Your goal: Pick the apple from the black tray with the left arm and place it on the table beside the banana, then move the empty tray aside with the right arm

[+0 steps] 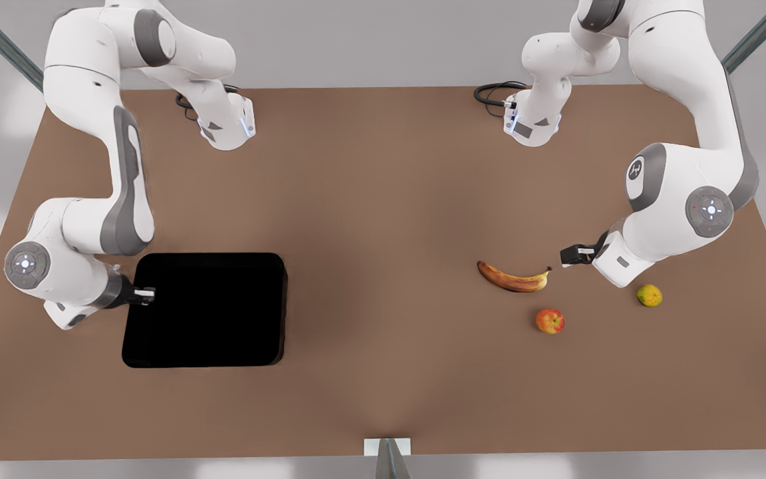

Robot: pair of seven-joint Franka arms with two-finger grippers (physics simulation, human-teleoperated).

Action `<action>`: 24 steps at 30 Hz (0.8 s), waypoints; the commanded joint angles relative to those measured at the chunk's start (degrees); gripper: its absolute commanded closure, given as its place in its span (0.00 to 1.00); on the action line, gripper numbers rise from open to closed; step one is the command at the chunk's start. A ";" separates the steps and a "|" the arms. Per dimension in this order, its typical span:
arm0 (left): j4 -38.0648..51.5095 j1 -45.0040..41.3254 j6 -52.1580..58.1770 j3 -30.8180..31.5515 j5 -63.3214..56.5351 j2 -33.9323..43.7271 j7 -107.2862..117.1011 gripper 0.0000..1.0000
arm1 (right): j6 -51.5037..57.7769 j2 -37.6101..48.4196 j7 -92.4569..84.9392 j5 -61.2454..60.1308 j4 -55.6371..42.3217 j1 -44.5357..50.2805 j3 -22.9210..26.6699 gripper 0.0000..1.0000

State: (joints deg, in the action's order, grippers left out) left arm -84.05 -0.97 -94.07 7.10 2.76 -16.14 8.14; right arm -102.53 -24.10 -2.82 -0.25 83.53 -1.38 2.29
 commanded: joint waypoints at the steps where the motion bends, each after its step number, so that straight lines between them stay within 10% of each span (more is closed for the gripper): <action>1: 0.03 0.00 0.03 0.02 -0.04 0.05 0.74 0.00 | 1.81 0.10 -32.95 0.34 -0.03 -3.80 0.00 0.89; 19: 0.03 -0.09 0.03 0.02 -0.13 0.05 0.74 0.00 | -4.25 -10.00 -37.70 0.61 -0.12 -11.28 -0.35 0.81; 24: 0.03 -0.17 0.03 0.10 -0.13 0.05 0.74 0.00 | -5.04 -10.00 -36.73 -0.10 -0.12 -11.28 -0.18 0.18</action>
State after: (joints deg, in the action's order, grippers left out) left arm -84.06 -1.10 -94.08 7.12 2.68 -16.15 8.66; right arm -106.68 -34.17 -30.50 -0.20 83.44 -12.68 2.08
